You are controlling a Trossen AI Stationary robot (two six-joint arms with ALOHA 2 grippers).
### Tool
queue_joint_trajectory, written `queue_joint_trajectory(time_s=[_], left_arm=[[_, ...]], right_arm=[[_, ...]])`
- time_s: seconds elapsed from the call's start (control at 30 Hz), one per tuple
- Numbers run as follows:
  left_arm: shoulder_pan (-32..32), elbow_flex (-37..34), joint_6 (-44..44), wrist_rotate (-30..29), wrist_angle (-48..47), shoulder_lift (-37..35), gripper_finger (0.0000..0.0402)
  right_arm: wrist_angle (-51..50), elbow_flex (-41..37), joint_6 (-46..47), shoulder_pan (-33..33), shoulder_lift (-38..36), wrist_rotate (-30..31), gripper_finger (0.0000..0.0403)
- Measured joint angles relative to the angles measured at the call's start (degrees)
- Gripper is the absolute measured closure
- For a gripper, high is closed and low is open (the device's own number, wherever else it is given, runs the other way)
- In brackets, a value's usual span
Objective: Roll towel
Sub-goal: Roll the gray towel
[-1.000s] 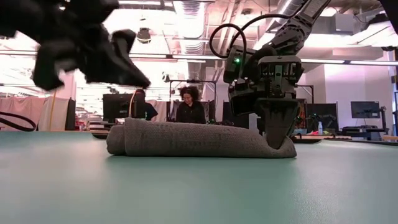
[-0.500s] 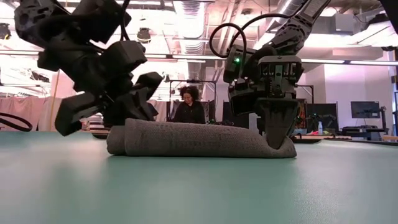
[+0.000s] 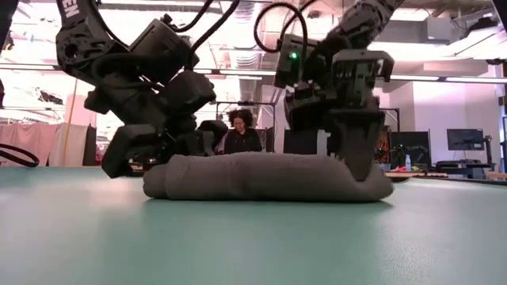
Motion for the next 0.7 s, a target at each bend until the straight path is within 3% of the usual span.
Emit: queue_joint_trajectory(time_s=[0.13,0.3,0.5,0.7], left_arm=[[-0.5,0.0,-5.7,2.4,-1.8,0.0,0.0401],[-1.7,-0.1,-8.5,6.0,-1.9,0.1,0.0401],[-3.2,-0.2,-11.3,5.8,-1.4,0.1,0.0401],[-3.9,-0.2,-12.7,5.9,-1.2,0.2,0.0401]], right_arm=[[-6.9,3.0,-1.5,1.1,-0.5,-0.4,0.038],[-7.1,4.0,-4.3,1.6,-3.7,-1.4,0.038],[-5.5,4.0,-5.2,-1.9,-4.6,-0.1,0.038],[-5.9,1.7,-5.8,-6.3,0.0,0.9,0.038]])
